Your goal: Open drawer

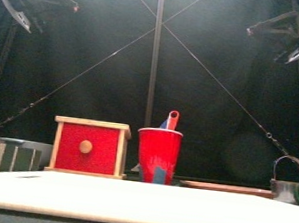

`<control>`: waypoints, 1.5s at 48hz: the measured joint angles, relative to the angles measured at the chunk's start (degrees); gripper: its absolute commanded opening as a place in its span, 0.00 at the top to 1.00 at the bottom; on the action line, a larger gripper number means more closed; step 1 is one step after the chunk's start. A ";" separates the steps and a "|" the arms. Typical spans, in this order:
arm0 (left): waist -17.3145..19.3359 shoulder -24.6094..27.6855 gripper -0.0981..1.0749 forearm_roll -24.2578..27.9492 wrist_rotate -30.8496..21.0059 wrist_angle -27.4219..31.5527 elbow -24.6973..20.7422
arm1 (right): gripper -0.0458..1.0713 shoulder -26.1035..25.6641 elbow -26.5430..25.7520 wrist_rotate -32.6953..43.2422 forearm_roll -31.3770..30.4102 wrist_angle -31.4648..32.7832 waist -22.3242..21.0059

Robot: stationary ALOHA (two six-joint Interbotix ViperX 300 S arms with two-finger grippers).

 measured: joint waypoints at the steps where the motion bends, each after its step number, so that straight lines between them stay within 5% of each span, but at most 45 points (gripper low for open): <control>1: 0.00 0.00 0.91 -0.09 0.00 0.00 0.00 | 0.93 0.00 0.00 0.00 -0.09 0.00 0.00; 11: 1.58 0.62 0.92 -6.06 -0.35 -1.76 1.67 | 0.94 6.77 -0.79 -0.26 -2.46 -1.14 -1.49; 24: -0.35 3.60 0.92 -23.29 -5.89 -13.36 4.75 | 0.94 24.70 -10.20 -0.18 -8.61 -7.03 -6.50; 30: -2.29 6.59 0.92 -25.05 -9.14 -15.47 5.71 | 0.94 33.75 -15.64 -0.26 -9.32 -10.46 -8.61; 43: -3.87 17.58 0.92 -27.60 -18.02 -16.52 5.71 | 0.94 53.44 -29.71 -0.62 -9.58 -13.18 -12.39; 53: -3.96 24.87 0.92 -29.53 -20.04 -19.78 4.66 | 0.94 66.71 -42.80 -0.88 -11.60 -13.36 -14.85; 72: -5.19 41.84 0.92 -40.69 -20.21 -18.72 -0.35 | 0.94 77.87 -52.38 -0.79 -14.06 -12.57 -17.93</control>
